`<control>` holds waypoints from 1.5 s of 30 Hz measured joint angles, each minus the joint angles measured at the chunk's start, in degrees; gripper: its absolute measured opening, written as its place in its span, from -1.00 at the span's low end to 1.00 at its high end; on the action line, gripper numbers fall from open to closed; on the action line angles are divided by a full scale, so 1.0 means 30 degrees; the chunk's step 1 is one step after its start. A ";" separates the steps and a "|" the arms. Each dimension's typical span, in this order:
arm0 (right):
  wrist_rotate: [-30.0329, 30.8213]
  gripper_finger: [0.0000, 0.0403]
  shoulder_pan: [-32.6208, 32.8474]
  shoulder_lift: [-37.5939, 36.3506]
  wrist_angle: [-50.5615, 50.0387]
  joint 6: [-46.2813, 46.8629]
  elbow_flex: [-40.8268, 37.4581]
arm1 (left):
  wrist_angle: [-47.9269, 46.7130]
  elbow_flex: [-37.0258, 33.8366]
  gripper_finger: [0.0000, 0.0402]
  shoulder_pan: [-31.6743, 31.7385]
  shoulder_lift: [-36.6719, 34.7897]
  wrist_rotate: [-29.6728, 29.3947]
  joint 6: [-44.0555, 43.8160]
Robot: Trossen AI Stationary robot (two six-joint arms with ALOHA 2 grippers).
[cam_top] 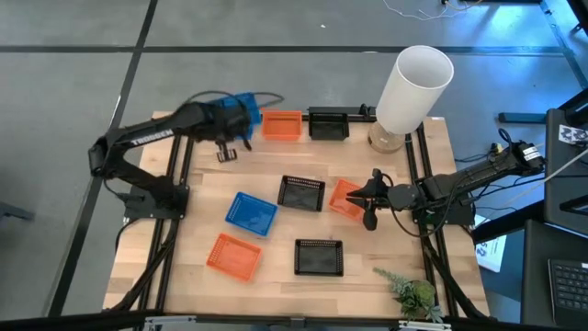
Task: Stack baskets by color
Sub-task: Stack the middle blue bin on the top blue bin
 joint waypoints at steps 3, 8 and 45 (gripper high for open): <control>0.0003 -0.65 0.0000 -0.0001 -0.0006 0.0000 0.0000 | -0.0015 -0.0080 -1.00 0.2183 0.0193 0.1543 0.3042; 0.0003 -0.65 0.0000 -0.0006 -0.0006 0.0000 0.0000 | 0.0526 -0.0495 -1.00 0.5262 0.0977 0.3250 0.6193; 0.0004 -0.65 0.0000 -0.0006 -0.0006 0.0058 0.0000 | 0.6724 -0.4218 -0.85 0.8323 0.2059 0.5469 1.1721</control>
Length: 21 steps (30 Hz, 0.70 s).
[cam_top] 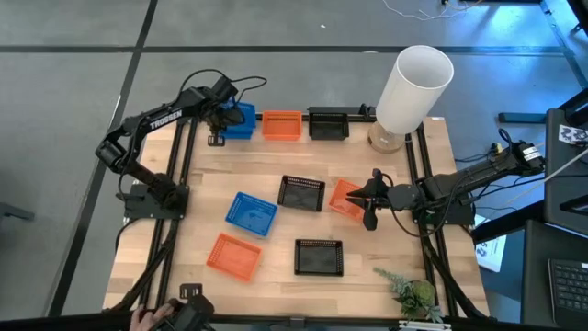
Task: Stack baskets by color
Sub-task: Stack the middle blue bin on the top blue bin, then stack the bottom blue bin on the stacked blue bins
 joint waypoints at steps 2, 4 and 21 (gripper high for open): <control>-0.0001 -0.65 0.0000 0.0000 0.0000 0.0000 0.0000 | 0.0005 0.0000 -0.80 0.0027 0.0007 -0.0292 -0.0030; -0.0001 -0.65 0.0000 -0.0007 0.0000 0.0000 0.0000 | 0.0140 0.0000 -0.76 0.0037 0.0007 -0.0376 -0.0132; -0.0001 -0.65 0.0000 -0.0015 0.0005 0.0007 0.0000 | 0.1064 0.0000 -0.43 0.0033 0.0007 -0.0940 -0.0955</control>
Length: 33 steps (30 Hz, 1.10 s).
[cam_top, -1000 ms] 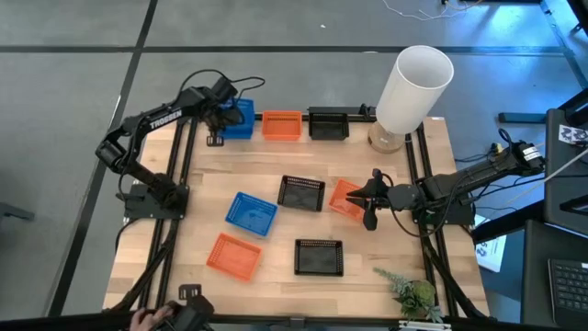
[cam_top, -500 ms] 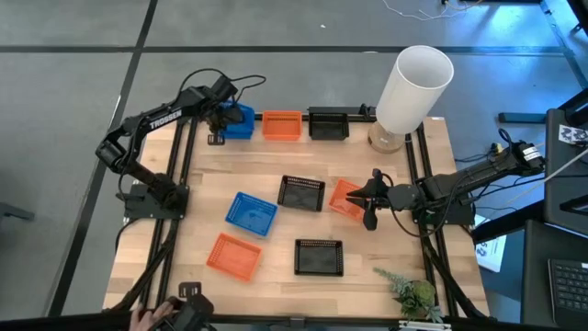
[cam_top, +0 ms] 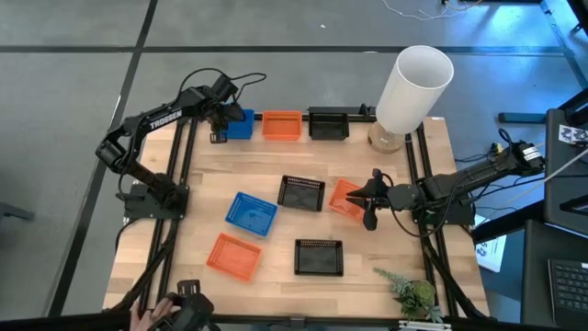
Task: Stack baskets by color
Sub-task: Stack the bottom blue bin on the stacked blue bins
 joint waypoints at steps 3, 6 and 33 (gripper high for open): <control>-0.0007 -0.65 0.0000 0.0000 0.0002 0.0000 0.0000 | -0.0018 0.0000 -0.42 -0.0058 -0.0011 -0.1315 -0.1090; -0.0007 -0.65 0.0000 0.0000 0.0002 0.0000 0.0000 | -0.0313 0.0000 -0.43 -0.0513 -0.0365 -0.1545 -0.3475; -0.0007 -0.65 0.0000 0.0007 -0.0002 -0.0007 0.0000 | -0.1282 -0.0015 -0.44 -1.3834 -0.1263 0.6969 -1.2817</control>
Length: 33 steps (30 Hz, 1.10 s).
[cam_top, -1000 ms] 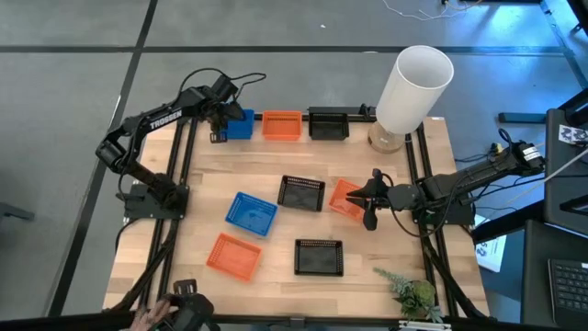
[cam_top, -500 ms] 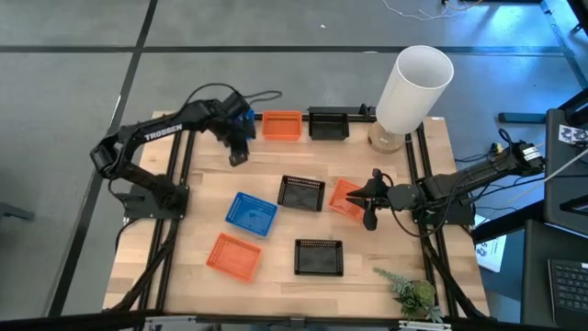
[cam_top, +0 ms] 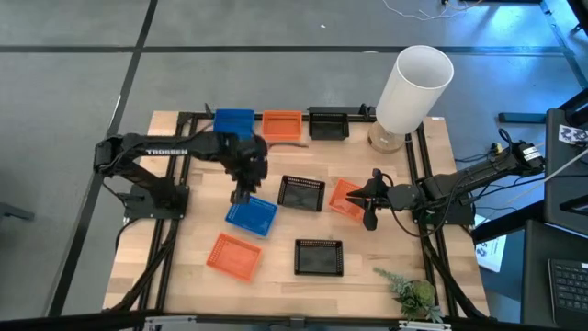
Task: Stack baskets by color
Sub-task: Stack the bottom blue bin on the stacked blue bins
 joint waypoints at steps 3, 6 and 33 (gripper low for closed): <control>0.0000 -0.65 0.0001 0.0000 0.0000 0.0000 0.0000 | -0.0056 -0.0009 -0.44 -0.1357 0.0286 -0.2138 -0.0033; 0.0000 -0.65 0.0000 0.0000 0.0002 -0.0012 0.0000 | 0.0454 0.0043 -0.44 -0.2088 0.0592 -0.2870 -0.0210; -0.0007 -0.65 0.0000 0.0015 -0.0164 0.0007 0.0000 | 0.1563 0.0007 -0.44 -0.2767 0.4614 -0.2679 0.0439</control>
